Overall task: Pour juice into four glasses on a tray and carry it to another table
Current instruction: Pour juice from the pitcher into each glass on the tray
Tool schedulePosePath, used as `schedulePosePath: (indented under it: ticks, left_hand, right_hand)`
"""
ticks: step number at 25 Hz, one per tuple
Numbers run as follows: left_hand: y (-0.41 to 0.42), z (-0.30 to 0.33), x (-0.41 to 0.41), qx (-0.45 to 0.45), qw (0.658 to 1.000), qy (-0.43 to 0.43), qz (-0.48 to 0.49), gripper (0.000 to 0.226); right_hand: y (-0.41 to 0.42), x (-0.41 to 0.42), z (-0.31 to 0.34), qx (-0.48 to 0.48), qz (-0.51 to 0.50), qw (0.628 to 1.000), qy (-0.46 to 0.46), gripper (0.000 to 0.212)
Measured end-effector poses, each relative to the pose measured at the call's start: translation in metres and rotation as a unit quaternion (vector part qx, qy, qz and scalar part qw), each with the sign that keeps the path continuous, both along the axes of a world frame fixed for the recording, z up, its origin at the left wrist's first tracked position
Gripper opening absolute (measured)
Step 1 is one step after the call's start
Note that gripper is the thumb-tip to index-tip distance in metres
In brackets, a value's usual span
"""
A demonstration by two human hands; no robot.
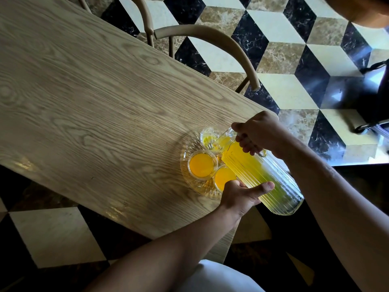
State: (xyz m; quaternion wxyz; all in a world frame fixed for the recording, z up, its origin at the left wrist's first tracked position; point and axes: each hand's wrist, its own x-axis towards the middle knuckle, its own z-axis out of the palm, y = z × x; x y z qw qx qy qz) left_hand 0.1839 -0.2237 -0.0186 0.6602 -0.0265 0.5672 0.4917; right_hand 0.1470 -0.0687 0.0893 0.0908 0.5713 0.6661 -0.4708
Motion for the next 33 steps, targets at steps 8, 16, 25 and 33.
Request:
schedulePosePath:
  ticks: [8,16,25,33]
  left_hand:
    - [0.004,0.003,-0.003,-0.002,1.0,-0.012,-0.001,0.055]
    - [0.004,0.003,-0.006,0.004,1.0,-0.027,0.014,0.052]
    - [0.005,0.005,-0.009,0.009,0.999,-0.046,0.021,0.053]
    - [0.006,0.008,-0.009,0.013,0.997,-0.078,0.023,0.051]
  right_hand:
    - [0.003,-0.004,-0.003,0.006,0.009,1.0,-0.007,0.044]
    - [0.004,-0.013,-0.004,-0.001,0.026,0.999,-0.026,0.045]
    - [0.005,-0.018,-0.007,-0.005,0.03,0.999,-0.029,0.044]
    - [0.01,-0.024,-0.015,-0.004,0.046,0.997,-0.056,0.048]
